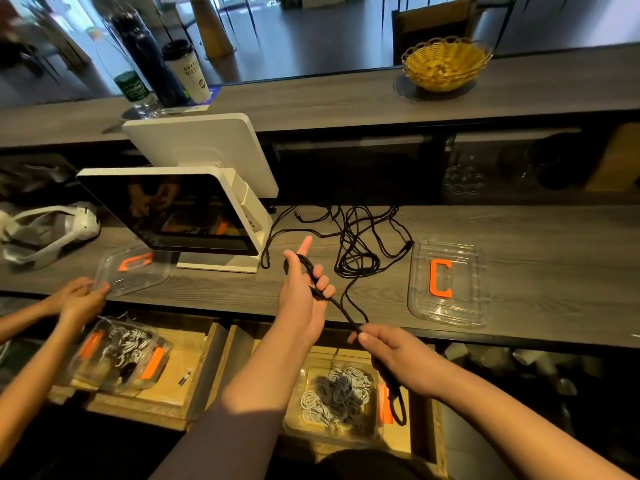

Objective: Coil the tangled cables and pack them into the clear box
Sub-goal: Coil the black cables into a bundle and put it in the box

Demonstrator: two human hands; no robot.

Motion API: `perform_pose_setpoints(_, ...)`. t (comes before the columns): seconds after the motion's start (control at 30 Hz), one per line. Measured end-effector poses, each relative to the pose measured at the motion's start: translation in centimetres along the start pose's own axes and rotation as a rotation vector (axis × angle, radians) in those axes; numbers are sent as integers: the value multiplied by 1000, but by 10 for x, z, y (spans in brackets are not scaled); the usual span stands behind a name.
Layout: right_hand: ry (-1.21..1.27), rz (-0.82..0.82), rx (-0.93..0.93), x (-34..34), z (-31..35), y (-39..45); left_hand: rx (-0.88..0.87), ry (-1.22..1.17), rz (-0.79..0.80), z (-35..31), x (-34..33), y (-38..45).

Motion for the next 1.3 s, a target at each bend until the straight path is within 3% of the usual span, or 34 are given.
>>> perform_pose_setpoints(0.17, -162, 45, 37, -5, 17, -3, -26, 488, -19, 9, 26, 18)
perform_pose_setpoints(0.23, -222, 62, 51, -9, 24, -4, -117, 648, -19, 10, 23, 14)
perform_pose_setpoints(0.3, -273, 95, 64, -11, 29, -6, -163, 803, 25, 13, 15, 7)
perform_pose_setpoints(0.43, -301, 103, 116, -6, 41, -7, -65, 991, 191, 17, 9, -3)
perform_pose_setpoints(0.87, 172, -140, 50, 39, 34, 7, 395, 991, 462, 35, 7, -36)
perform_pose_setpoints(1.07, 239, -218, -102, 53, 18, 15, 284, 1212, 673, 40, 6, -37)
perform_pose_setpoints(1.3, 368, -441, -159, 61, 6, 17, 329, 897, 558, 35, 19, -39)
Point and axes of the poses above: each hand's wrist, its own y-axis towards the middle knuckle, its own x-axis out of the back of the hand, z = x × y, the point moved 4 cm from there along y, towards the middle knuckle, and after that the axes turned 10 degrees about -y, right-handed, at the moved point
